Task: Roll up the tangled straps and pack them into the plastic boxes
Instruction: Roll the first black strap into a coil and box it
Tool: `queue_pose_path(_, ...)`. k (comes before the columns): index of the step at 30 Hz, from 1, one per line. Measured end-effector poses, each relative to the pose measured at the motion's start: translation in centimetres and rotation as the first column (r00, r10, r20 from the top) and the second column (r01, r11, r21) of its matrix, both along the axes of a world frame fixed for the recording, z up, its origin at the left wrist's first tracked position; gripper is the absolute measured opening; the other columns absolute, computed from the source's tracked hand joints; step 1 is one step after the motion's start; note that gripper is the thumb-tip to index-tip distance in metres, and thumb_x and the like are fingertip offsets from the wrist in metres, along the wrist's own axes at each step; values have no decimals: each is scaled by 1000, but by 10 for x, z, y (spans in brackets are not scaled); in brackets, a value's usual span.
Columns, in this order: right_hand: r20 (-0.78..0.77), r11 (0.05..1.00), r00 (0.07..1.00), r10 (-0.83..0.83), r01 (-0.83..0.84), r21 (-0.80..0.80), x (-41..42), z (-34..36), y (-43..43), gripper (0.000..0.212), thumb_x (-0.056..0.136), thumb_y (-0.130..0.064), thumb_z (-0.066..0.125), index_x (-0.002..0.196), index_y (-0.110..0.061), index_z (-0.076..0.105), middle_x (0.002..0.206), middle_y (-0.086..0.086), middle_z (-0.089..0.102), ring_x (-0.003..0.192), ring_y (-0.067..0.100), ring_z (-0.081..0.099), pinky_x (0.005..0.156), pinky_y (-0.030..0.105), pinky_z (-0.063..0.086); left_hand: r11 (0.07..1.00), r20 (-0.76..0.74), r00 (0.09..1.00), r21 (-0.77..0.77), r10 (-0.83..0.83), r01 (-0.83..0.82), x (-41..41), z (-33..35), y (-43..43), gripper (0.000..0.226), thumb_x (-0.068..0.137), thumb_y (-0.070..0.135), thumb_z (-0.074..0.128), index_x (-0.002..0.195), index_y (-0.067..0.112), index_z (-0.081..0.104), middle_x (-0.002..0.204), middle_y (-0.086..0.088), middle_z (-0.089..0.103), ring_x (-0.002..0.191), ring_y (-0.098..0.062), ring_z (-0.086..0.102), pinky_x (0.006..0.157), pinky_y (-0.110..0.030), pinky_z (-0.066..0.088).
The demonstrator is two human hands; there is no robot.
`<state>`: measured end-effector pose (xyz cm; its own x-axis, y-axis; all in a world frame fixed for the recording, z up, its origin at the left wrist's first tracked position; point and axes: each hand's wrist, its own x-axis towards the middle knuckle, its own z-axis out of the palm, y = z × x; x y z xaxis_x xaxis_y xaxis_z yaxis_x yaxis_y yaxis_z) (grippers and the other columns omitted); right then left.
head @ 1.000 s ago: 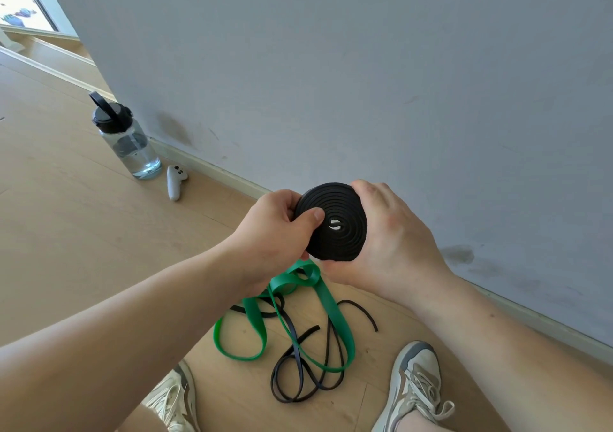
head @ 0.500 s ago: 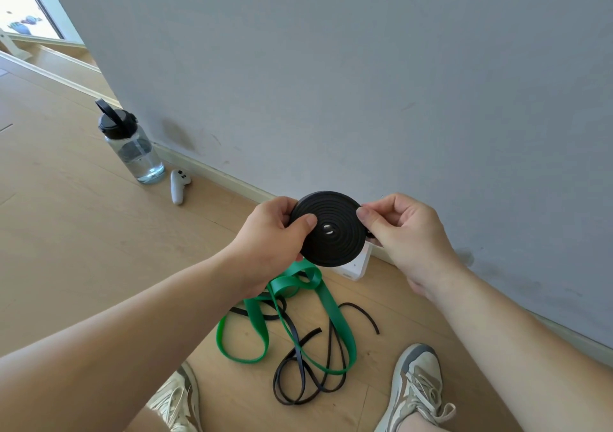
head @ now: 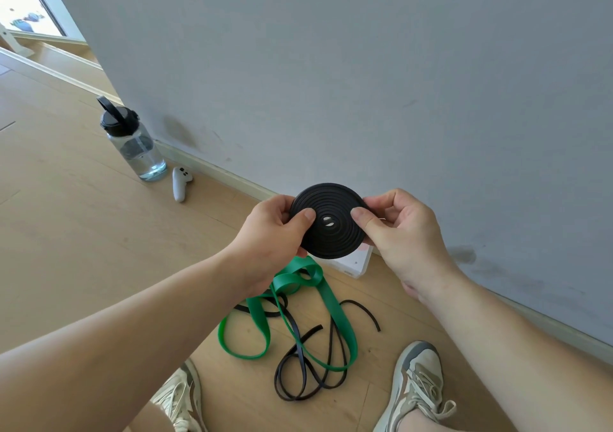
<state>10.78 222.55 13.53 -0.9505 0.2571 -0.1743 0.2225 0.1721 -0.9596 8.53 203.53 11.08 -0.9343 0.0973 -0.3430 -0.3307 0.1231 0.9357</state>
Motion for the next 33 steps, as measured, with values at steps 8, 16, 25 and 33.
queue_pose_path(8,-36,982,998,-55,60,178,-10,-9,-6,13,87,-8,79,82,-15,70,81,2,76,77,18,74,75,41,64,998,105,993,21,-59,57,1,-13,1,23,103,31,62,118,15,67,112,-5,76,94,-20,77,85,-38,64)
queue_pose_path(16,113,957,994,-17,-17,290,-46,-39,-9,16,82,-10,83,77,-18,70,78,-3,70,73,16,66,71,27,55,848,273,921,-381,-277,368,-42,-29,-9,41,102,33,59,137,13,54,116,-11,69,92,-23,72,75,-32,64)
queue_pose_path(25,292,952,957,-1,-88,293,-104,-137,-7,14,81,-8,81,77,-16,69,73,-4,63,72,18,59,68,28,50,508,402,838,-667,-370,545,-116,-110,-35,54,103,31,54,151,9,41,140,-9,55,119,-31,58,101,-44,54)
queue_pose_path(33,397,989,916,-55,-5,149,-151,-244,-8,19,80,-7,81,75,-18,67,86,4,72,92,33,72,85,56,60,546,393,878,-688,-274,478,-174,-214,-22,57,106,36,50,151,6,34,142,-14,52,101,-28,53,73,-33,46)
